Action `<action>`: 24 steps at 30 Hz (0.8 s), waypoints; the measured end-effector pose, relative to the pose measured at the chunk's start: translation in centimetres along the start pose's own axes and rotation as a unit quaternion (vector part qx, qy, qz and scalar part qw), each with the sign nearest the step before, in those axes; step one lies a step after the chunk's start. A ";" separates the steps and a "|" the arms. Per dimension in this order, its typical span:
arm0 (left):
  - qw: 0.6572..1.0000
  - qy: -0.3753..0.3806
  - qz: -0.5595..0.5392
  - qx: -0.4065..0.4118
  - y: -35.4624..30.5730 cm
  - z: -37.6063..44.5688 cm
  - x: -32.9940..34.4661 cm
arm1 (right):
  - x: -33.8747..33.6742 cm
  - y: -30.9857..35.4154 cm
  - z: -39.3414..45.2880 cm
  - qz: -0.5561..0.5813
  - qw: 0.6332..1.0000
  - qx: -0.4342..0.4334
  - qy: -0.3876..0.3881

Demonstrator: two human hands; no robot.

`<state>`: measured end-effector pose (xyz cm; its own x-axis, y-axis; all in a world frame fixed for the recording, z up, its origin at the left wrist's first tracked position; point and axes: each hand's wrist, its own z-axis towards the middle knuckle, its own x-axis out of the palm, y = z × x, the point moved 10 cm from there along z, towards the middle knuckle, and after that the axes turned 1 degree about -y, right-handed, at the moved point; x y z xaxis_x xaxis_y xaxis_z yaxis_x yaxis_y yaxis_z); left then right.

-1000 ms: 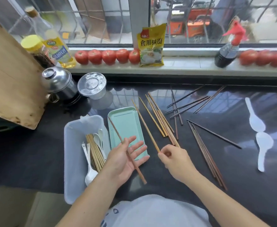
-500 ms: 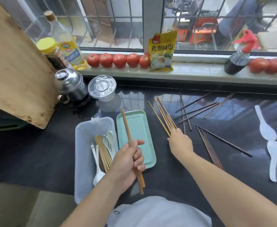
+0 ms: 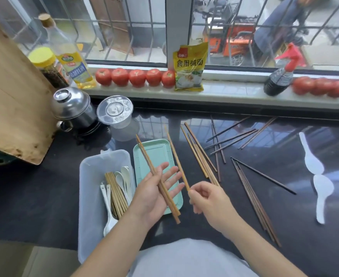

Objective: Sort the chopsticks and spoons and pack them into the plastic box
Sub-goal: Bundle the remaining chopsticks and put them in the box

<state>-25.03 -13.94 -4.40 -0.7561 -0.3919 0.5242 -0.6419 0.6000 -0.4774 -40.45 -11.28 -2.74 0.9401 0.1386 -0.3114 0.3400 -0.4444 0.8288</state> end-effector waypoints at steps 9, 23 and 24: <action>0.992 -0.002 -0.029 0.121 -2.4 1.1 2.0 | 2.3 -4.1 0.0 0.319 0.921 0.219 -0.036; 0.990 -0.075 0.090 0.083 -2.9 0.0 -3.4 | -3.8 -5.8 11.8 -0.441 0.876 0.012 -0.194; 0.990 -0.070 0.095 0.070 -2.5 -0.2 -3.5 | -3.9 -5.7 12.2 -0.472 0.857 -0.005 -0.205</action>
<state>-20.80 -13.93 -4.91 -0.8687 -0.3807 0.3168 -0.4905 0.5728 -0.6567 -46.34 -20.08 -11.96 0.1581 0.1080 -0.9815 0.9474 -0.2969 0.1199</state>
